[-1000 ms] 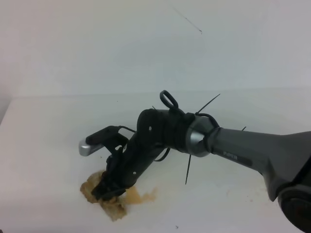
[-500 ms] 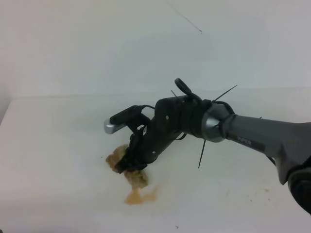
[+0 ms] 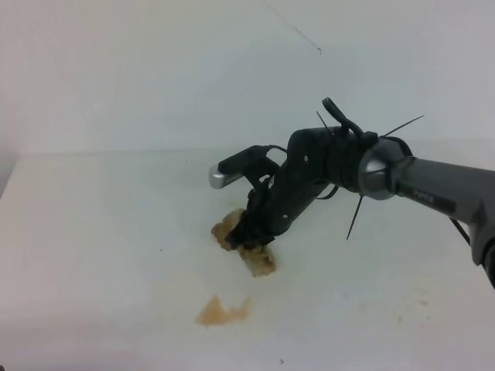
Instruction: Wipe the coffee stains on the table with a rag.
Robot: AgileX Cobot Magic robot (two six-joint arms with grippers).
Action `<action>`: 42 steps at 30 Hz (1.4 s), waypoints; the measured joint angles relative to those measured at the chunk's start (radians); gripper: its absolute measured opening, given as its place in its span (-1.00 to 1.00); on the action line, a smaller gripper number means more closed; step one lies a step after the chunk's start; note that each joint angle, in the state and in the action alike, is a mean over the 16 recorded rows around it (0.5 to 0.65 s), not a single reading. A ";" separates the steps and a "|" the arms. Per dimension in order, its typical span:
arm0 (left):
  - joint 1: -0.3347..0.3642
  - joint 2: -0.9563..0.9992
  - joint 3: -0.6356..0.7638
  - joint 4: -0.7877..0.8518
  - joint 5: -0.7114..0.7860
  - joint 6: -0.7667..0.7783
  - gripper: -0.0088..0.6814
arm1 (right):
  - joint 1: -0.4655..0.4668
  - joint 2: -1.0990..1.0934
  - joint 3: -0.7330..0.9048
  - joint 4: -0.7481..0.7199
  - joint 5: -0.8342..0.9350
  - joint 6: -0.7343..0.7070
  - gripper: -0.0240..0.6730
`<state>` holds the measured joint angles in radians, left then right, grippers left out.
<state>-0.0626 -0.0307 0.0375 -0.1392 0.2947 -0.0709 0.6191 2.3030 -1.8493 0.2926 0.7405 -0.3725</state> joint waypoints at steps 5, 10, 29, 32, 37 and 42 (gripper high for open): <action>0.000 0.000 0.000 0.000 -0.001 0.000 -0.97 | 0.039 -0.060 0.022 0.003 0.009 -0.037 -0.91; 0.000 0.000 0.000 0.000 -0.001 0.000 -0.97 | 0.101 -0.111 0.080 0.030 -0.016 -0.057 -0.89; 0.000 0.000 0.000 0.000 0.000 0.000 -0.97 | 0.198 -0.105 0.288 0.113 -0.200 -0.030 -0.88; 0.000 0.000 0.000 0.000 0.000 0.000 -0.97 | 0.182 -0.096 0.290 0.076 -0.182 0.003 -0.88; 0.000 0.000 0.000 0.000 0.001 0.000 -0.97 | 0.147 -0.085 0.290 -0.003 -0.140 0.064 -0.88; 0.000 0.000 0.000 0.000 0.001 0.000 -0.97 | 0.108 -0.085 0.290 -0.082 -0.112 0.118 -0.89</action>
<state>-0.0626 -0.0307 0.0375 -0.1392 0.2954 -0.0709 0.7268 2.2177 -1.5594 0.2104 0.6286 -0.2548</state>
